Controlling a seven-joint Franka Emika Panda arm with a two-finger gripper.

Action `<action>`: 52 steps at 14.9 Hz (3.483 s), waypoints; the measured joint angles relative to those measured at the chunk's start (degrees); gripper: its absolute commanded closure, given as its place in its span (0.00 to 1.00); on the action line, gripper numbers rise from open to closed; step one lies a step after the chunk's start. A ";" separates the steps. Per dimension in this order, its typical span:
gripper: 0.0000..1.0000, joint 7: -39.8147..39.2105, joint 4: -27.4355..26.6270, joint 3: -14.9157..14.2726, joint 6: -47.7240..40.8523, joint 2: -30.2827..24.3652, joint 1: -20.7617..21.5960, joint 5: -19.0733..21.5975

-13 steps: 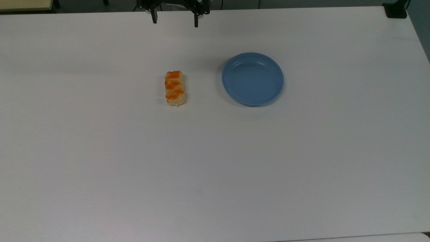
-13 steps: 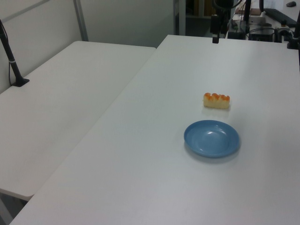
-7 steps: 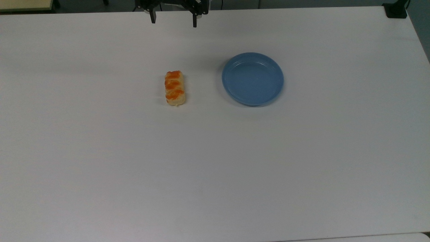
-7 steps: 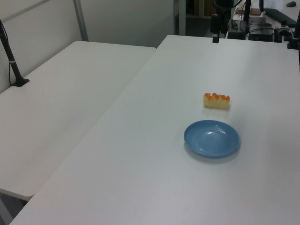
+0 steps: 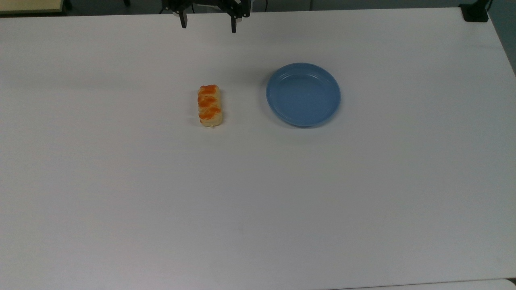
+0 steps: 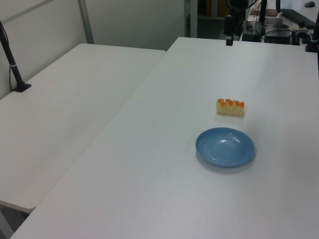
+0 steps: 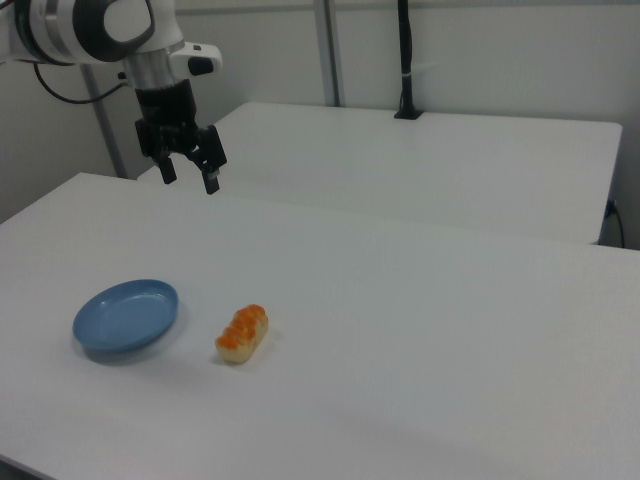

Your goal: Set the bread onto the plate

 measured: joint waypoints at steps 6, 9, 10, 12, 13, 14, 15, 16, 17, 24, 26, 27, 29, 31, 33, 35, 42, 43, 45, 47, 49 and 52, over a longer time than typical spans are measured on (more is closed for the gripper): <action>0.00 -1.90 -0.83 -0.12 0.00 0.61 -1.88 0.00; 0.00 -2.43 -4.14 -0.11 1.58 2.15 -2.33 0.01; 0.00 -2.43 -5.77 -0.09 3.44 2.99 -2.29 0.01; 0.00 -2.45 -10.42 0.05 10.42 6.54 -2.20 0.01; 0.00 -2.49 -11.84 0.08 13.12 7.99 -2.20 -0.17; 0.00 -2.53 -13.32 0.11 16.07 9.68 -2.19 -0.76; 0.00 -2.56 -14.52 0.15 18.53 11.32 -2.18 -1.43; 0.00 -2.56 -15.47 0.24 20.62 13.00 -2.17 -1.97; 0.00 -2.56 -15.97 0.35 21.86 14.45 -2.16 -2.28; 0.48 -2.66 -17.77 0.49 22.88 16.96 -2.13 -4.60; 0.61 -2.65 -19.14 0.56 24.98 16.98 -2.03 -4.60; 0.63 -2.51 -19.59 0.56 25.58 17.00 -1.82 -4.60; 0.63 -1.90 -19.50 0.57 25.66 16.82 -1.40 -4.60; 0.63 -1.45 -19.09 0.57 25.12 16.11 -1.33 -4.60; 0.62 -1.44 -18.06 0.91 22.11 14.65 -1.14 -4.59; 0.62 -0.92 -17.21 3.38 19.12 12.75 -0.54 -4.52; 0.60 11.37 -17.65 11.06 17.06 10.60 9.54 -4.57; 0.60 12.45 -17.78 11.07 17.38 11.08 10.96 -4.57; 0.60 14.48 -17.97 11.07 18.88 12.64 12.94 -4.62; 0.43 15.86 -18.00 11.06 22.01 14.70 13.50 -4.90; 0.09 16.56 -17.99 10.81 25.06 16.40 13.33 -4.92; 0.00 16.93 -17.97 10.60 26.04 17.62 12.78 -4.94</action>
